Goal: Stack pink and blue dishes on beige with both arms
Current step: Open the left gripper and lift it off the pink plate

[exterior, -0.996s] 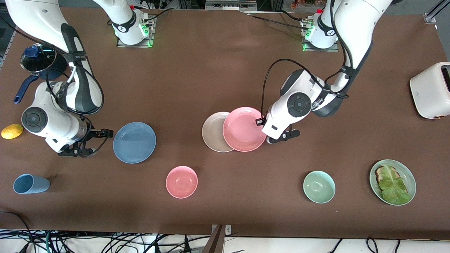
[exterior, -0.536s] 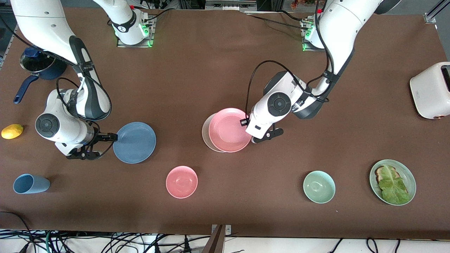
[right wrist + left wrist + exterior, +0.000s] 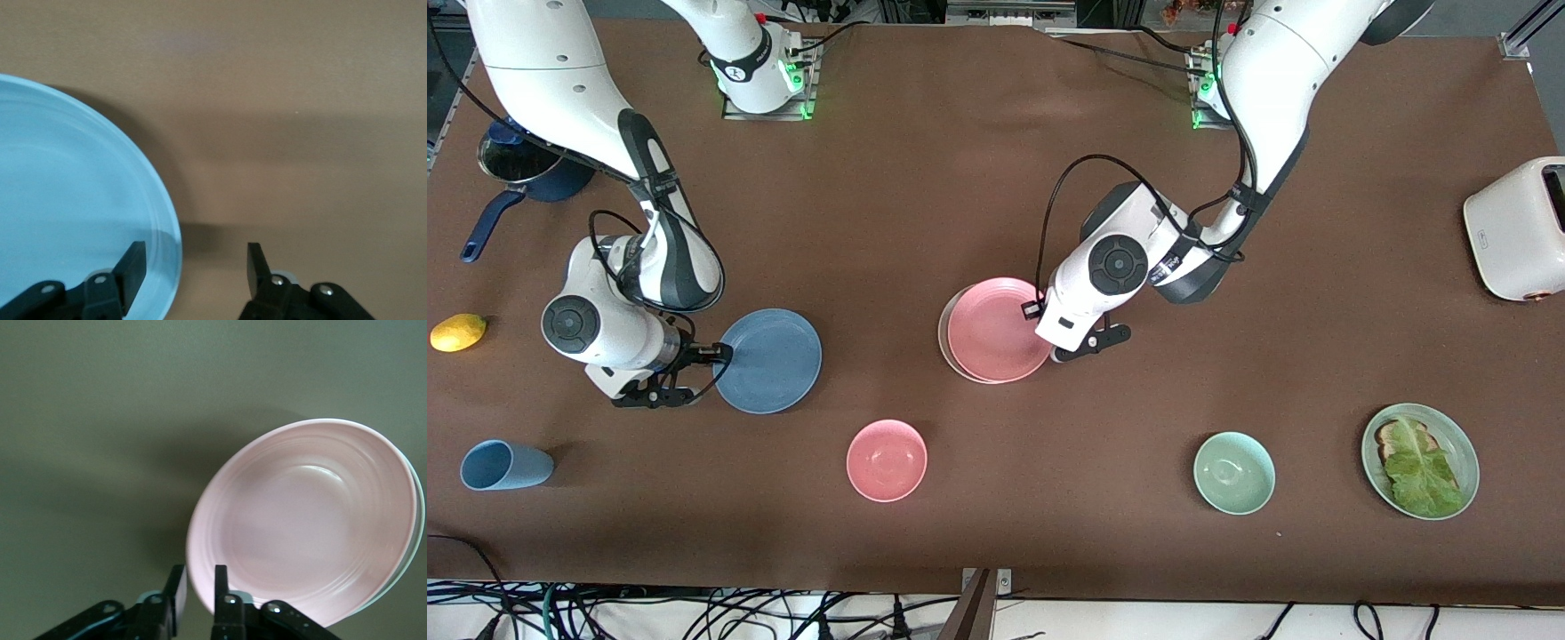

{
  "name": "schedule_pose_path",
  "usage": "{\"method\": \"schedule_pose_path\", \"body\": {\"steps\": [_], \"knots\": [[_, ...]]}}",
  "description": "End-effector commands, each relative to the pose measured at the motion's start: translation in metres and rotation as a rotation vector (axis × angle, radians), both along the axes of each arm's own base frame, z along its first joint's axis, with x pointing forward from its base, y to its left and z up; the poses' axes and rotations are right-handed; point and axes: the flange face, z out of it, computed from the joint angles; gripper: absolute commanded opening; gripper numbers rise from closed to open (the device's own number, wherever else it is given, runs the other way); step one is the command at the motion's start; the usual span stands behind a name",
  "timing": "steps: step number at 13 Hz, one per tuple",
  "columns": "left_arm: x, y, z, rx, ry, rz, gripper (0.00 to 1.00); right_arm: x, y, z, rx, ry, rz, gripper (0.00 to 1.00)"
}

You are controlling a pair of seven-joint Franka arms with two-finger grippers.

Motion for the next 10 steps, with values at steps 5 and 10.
{"method": "schedule_pose_path", "body": {"steps": [5, 10], "knots": [[0.025, 0.026, 0.027, 0.026, -0.031, 0.069, 1.0, -0.003, 0.007, 0.001, 0.023, -0.01, 0.005, 0.38], [0.056, 0.108, 0.052, 0.076, -0.011, 0.074, 1.0, -0.004, 0.007, -0.001, 0.023, -0.007, 0.007, 0.21]]}}
